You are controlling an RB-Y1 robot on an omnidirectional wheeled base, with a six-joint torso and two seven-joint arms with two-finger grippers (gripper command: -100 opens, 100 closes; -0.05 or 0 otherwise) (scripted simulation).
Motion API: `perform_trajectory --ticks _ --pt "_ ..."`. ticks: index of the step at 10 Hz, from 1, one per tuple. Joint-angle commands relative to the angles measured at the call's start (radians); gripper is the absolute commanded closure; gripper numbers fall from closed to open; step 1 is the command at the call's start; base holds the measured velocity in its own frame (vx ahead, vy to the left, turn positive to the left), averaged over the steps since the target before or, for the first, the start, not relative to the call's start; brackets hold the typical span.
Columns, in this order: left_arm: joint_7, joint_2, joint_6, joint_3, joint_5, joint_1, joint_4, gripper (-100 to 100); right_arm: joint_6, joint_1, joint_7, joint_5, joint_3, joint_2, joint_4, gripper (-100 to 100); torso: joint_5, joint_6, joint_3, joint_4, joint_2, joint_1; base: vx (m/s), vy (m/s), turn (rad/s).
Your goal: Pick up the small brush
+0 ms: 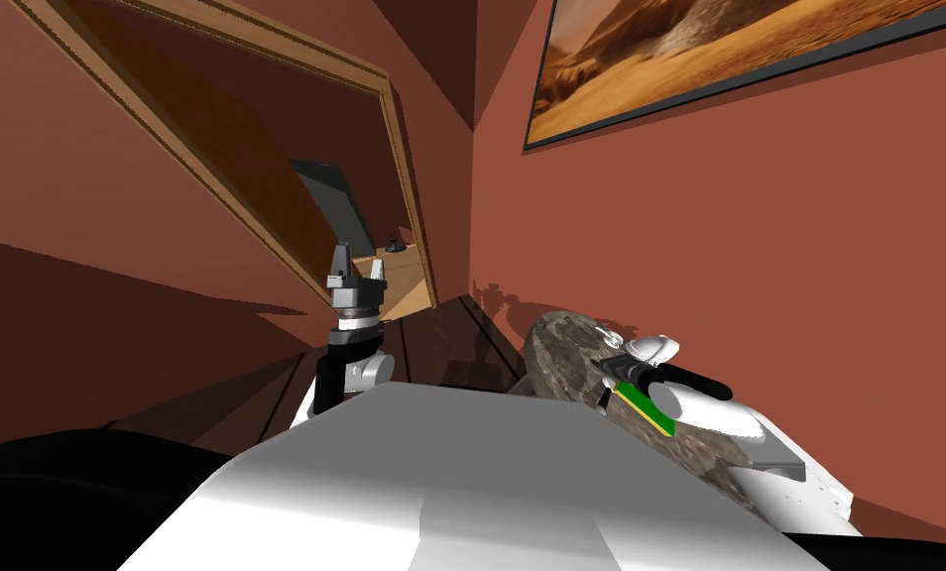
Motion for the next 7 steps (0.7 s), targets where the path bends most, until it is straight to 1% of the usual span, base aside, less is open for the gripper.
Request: perform_trajectory --ticks 1,2,3,4,5,6,7 --pt "0.0 0.0 0.0 0.0 0.0 0.0 0.0 0 0.034 -0.007 -0.012 -0.002 -0.001 -0.002 0.005 -100 0.0 0.0 0.0 0.0 0.0 0.0 0.026 0.03 0.007" --pt "0.0 0.0 0.0 0.0 0.0 0.0 0.0 0 0.069 -0.011 -0.057 -0.04 -0.017 -0.019 0.04 -100 0.0 0.0 0.001 0.0 0.001 -0.001 0.058 0.046 -0.154" --pt "0.0 0.0 0.0 0.0 0.0 0.0 0.0 0 0.095 -0.011 -0.058 -0.04 -0.017 -0.019 0.04 -100 0.0 0.001 0.0 0.0 0.001 -0.001 0.066 0.045 -0.085" --pt "0.0 0.0 0.0 0.0 0.0 0.0 0.0 0 0.125 -0.016 -0.101 -0.077 -0.032 -0.033 0.075 -100 0.0 0.0 0.0 0.0 0.0 -0.001 0.084 0.048 -0.119" --pt "0.0 0.0 0.0 0.0 0.0 0.0 0.0 0 0.155 -0.016 -0.102 -0.077 -0.032 -0.033 0.075 -100 0.0 0.0 -0.001 0.0 -0.001 -0.001 0.071 0.048 -0.073" --pt "0.0 0.0 0.0 0.0 0.0 0.0 0.0 0 0.163 -0.016 -0.102 -0.077 -0.032 -0.033 0.075 -100 0.0 0.0 0.0 0.0 -0.001 0.0 0.028 0.026 0.007" --pt "0.0 0.0 0.0 0.0 0.0 0.0 0.0 0 0.203 -0.021 -0.145 -0.114 -0.048 -0.046 0.11 -100 0.0 0.0 0.001 0.0 0.001 -0.002 0.048 0.032 -0.141"
